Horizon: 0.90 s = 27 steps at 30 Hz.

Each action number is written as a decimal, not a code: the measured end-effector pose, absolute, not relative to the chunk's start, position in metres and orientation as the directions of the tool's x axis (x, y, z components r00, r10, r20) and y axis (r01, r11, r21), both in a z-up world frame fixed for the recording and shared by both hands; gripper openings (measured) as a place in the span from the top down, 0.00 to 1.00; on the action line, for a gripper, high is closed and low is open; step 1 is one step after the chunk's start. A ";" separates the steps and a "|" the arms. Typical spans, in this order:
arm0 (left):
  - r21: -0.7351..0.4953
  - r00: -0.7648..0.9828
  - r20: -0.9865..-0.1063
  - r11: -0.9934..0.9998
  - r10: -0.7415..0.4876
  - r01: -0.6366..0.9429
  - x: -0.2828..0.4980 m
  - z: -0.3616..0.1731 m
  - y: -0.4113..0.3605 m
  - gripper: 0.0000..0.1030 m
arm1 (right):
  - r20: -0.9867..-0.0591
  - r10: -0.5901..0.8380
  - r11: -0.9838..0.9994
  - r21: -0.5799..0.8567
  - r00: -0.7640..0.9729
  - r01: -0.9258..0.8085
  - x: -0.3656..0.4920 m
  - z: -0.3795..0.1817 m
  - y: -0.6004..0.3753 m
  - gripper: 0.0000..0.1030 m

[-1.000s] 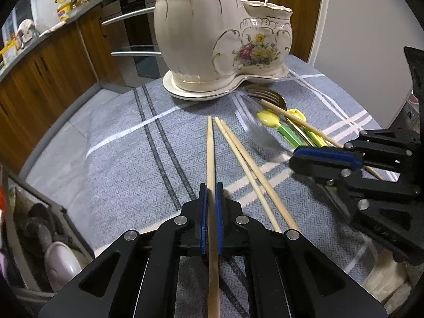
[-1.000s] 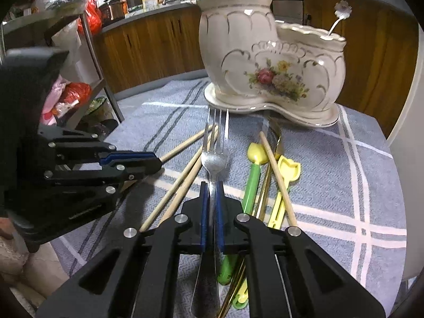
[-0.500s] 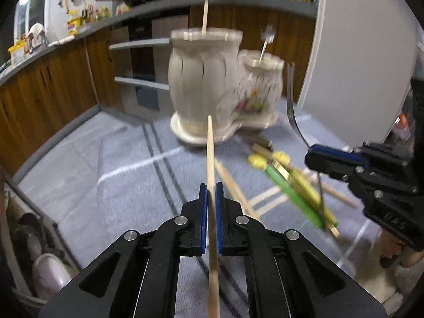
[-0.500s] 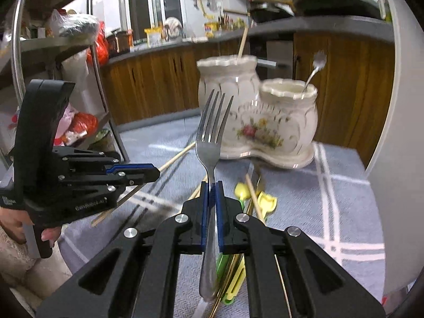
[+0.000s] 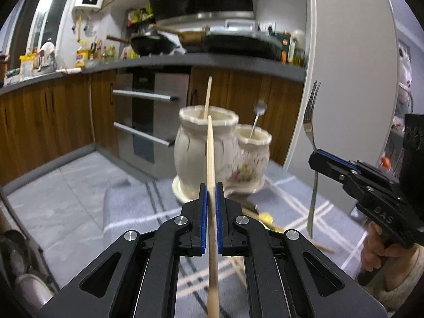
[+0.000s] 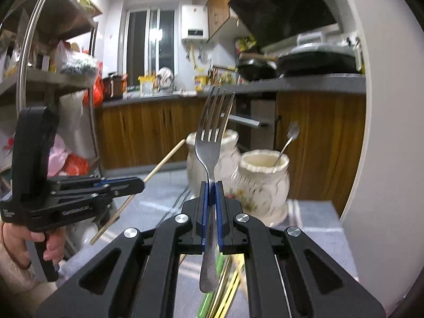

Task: Organize utensils
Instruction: 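Lift the chopstick with the left tool while the right tool lifts the fork toward the holder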

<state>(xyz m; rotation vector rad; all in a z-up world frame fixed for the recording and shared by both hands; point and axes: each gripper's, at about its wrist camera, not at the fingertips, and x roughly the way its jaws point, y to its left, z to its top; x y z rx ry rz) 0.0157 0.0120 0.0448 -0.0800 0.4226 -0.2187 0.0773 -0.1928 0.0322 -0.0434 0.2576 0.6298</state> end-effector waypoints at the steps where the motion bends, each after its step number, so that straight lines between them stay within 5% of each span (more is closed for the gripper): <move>1: -0.127 0.894 -0.385 0.972 -0.231 0.197 0.018 0.049 0.012 0.93 | -0.242 0.571 0.814 0.041 0.784 -0.580 0.082 0.038 -0.194 0.95; 12: -0.191 0.947 -0.144 0.948 -0.285 0.256 0.099 0.121 0.012 0.93 | -0.107 0.577 0.814 0.160 0.810 -0.559 0.158 0.103 -0.205 0.95; 27: -0.153 0.971 -0.159 0.976 -0.181 0.157 0.175 0.108 0.004 0.93 | -0.168 0.486 0.871 0.169 0.858 -0.461 0.231 0.072 -0.183 0.95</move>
